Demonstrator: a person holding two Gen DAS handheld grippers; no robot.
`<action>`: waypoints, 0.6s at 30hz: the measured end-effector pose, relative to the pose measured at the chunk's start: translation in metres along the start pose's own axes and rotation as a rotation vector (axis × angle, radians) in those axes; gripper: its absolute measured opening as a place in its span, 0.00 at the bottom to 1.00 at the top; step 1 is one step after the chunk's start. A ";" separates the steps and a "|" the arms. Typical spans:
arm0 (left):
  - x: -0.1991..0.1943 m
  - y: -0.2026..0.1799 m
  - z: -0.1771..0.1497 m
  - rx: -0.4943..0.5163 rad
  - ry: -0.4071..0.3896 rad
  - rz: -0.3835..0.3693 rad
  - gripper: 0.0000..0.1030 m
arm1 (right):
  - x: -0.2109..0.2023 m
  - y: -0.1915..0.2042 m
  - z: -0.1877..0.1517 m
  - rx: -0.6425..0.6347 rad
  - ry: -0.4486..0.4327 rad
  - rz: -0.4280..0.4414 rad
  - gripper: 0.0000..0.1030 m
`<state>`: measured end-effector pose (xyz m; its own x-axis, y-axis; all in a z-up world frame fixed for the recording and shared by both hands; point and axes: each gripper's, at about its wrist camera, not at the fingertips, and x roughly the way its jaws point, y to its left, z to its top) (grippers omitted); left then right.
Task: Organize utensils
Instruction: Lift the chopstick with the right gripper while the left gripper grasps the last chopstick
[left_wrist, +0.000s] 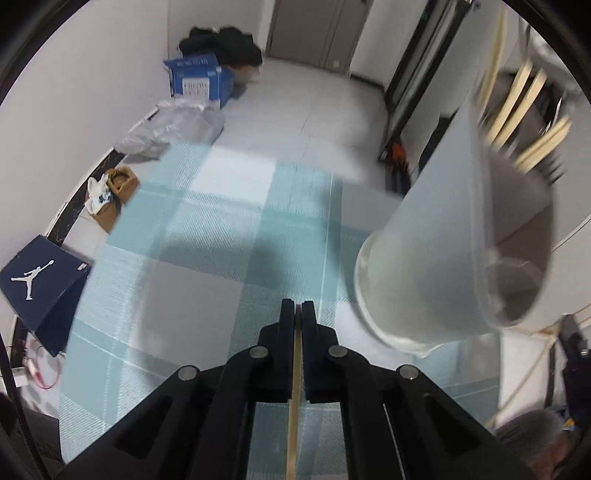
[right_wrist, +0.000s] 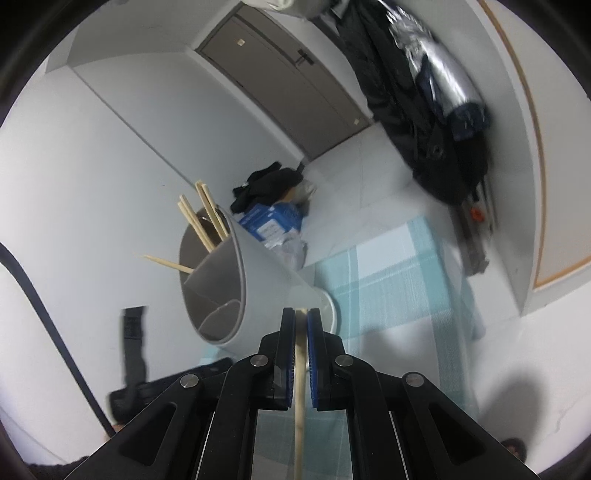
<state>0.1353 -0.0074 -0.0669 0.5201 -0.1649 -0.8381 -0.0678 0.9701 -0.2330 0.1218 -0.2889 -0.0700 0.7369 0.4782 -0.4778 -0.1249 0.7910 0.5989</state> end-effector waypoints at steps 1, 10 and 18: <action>-0.007 0.000 0.000 -0.007 -0.017 -0.010 0.00 | -0.001 0.004 0.000 -0.011 -0.008 0.002 0.05; -0.075 -0.016 -0.004 0.037 -0.233 -0.114 0.00 | -0.021 0.069 -0.008 -0.247 -0.128 -0.040 0.05; -0.087 -0.013 -0.007 0.129 -0.277 -0.155 0.00 | -0.026 0.099 -0.027 -0.348 -0.144 -0.072 0.05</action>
<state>0.0849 -0.0068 0.0060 0.7286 -0.2746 -0.6275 0.1288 0.9547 -0.2681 0.0725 -0.2131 -0.0158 0.8346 0.3780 -0.4008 -0.2693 0.9146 0.3017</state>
